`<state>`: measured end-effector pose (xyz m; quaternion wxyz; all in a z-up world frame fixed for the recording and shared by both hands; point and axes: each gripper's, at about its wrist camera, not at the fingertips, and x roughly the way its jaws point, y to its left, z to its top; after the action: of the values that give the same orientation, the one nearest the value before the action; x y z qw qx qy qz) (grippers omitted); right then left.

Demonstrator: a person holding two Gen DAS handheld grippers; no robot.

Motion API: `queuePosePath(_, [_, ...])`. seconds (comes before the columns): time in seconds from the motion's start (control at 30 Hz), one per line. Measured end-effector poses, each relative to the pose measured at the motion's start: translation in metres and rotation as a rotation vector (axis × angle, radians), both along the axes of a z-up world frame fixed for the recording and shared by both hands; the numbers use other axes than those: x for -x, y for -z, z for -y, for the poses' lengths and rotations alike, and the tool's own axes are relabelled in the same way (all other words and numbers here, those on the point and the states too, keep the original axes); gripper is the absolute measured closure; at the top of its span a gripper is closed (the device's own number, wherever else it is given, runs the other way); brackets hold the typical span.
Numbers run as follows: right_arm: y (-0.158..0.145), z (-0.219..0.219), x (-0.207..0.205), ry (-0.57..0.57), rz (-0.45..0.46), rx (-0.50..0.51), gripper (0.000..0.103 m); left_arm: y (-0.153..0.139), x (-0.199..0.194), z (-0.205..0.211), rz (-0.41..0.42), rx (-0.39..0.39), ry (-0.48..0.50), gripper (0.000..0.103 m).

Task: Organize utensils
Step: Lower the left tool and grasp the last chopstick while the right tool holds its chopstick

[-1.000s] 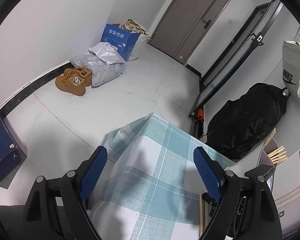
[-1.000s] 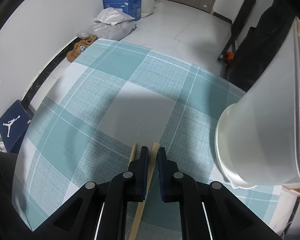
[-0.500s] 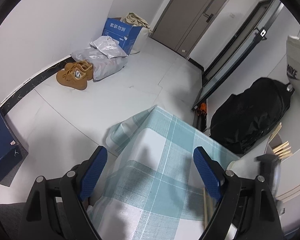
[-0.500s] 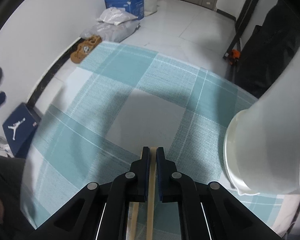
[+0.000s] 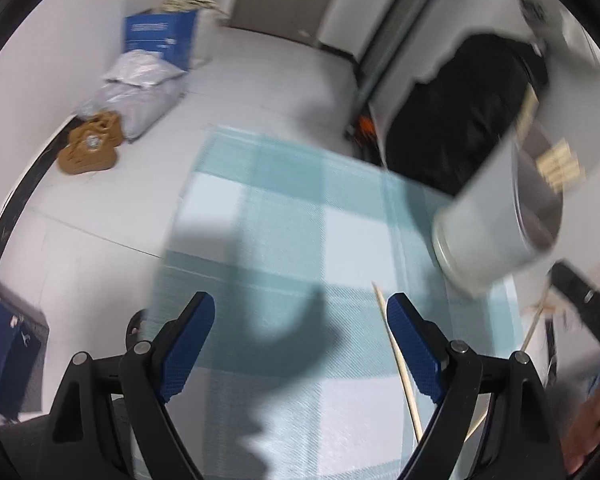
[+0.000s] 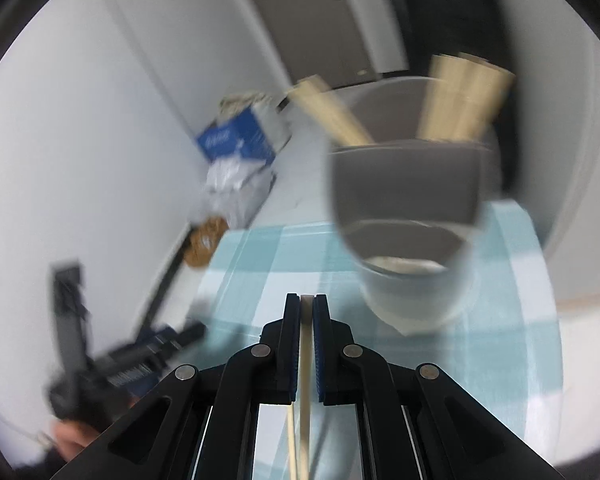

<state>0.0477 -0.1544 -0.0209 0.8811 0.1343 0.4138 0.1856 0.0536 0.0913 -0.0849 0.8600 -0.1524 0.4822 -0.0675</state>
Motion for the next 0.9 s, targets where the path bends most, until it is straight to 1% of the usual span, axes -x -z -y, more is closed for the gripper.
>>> queuePosePath(0.03, [0.001, 0.011, 0.004, 0.029, -0.006, -0.033, 0.098, 0.003, 0.0, 0.011, -0.015, -0.014, 0.042, 0.018])
queuePosePath(0.17, [0.006, 0.056, 0.017, 0.108, -0.001, -0.155, 0.098, 0.002, 0.001, 0.029, -0.051, -0.044, 0.097, 0.018])
queuePosePath(0.3, [0.016, 0.094, 0.027, 0.15, -0.008, -0.276, 0.098, 0.006, -0.004, 0.044, -0.124, -0.069, 0.102, 0.018])
queuePosePath(0.37, [0.02, 0.106, 0.03, 0.155, -0.005, -0.306, 0.098, 0.01, -0.008, 0.051, -0.152, -0.119, 0.099, 0.019])
queuePosePath(0.4, [0.022, 0.11, 0.031, 0.156, -0.001, -0.317, 0.098, 0.011, -0.008, 0.055, -0.164, -0.126, 0.099, 0.021])
queuePosePath(0.47, [0.025, 0.115, 0.032, 0.157, 0.002, -0.343, 0.098, 0.016, -0.012, 0.059, -0.216, -0.132, 0.087, 0.038])
queuePosePath(0.53, [0.027, 0.123, 0.034, 0.161, 0.013, -0.362, 0.098, 0.015, -0.013, 0.062, -0.236, -0.145, 0.064, 0.038])
queuePosePath(0.6, [0.03, 0.132, 0.034, 0.172, 0.025, -0.387, 0.098, 0.014, -0.015, 0.067, -0.256, -0.156, 0.063, 0.039])
queuePosePath(0.7, [0.029, 0.141, 0.037, 0.195, 0.021, -0.43, 0.098, 0.016, -0.018, 0.075, -0.288, -0.202, 0.057, 0.041])
queuePosePath(0.73, [0.03, 0.145, 0.036, 0.203, 0.017, -0.438, 0.098, 0.016, -0.019, 0.079, -0.3, -0.232, 0.051, 0.045])
queuePosePath(0.77, [0.03, 0.147, 0.036, 0.206, 0.014, -0.439, 0.098, 0.016, -0.02, 0.081, -0.309, -0.256, 0.044, 0.052])
queuePosePath(0.8, [0.029, 0.148, 0.036, 0.213, 0.013, -0.435, 0.098, 0.017, -0.021, 0.083, -0.319, -0.285, 0.034, 0.055])
queuePosePath(0.83, [0.029, 0.15, 0.036, 0.218, 0.017, -0.434, 0.098, 0.015, -0.02, 0.084, -0.321, -0.288, 0.031, 0.061])
queuePosePath(0.87, [0.027, 0.15, 0.036, 0.218, 0.021, -0.431, 0.098, 0.015, -0.02, 0.086, -0.318, -0.289, 0.029, 0.072])
queuePosePath(0.9, [0.027, 0.151, 0.034, 0.217, 0.025, -0.428, 0.098, 0.015, -0.019, 0.088, -0.31, -0.288, 0.032, 0.078])
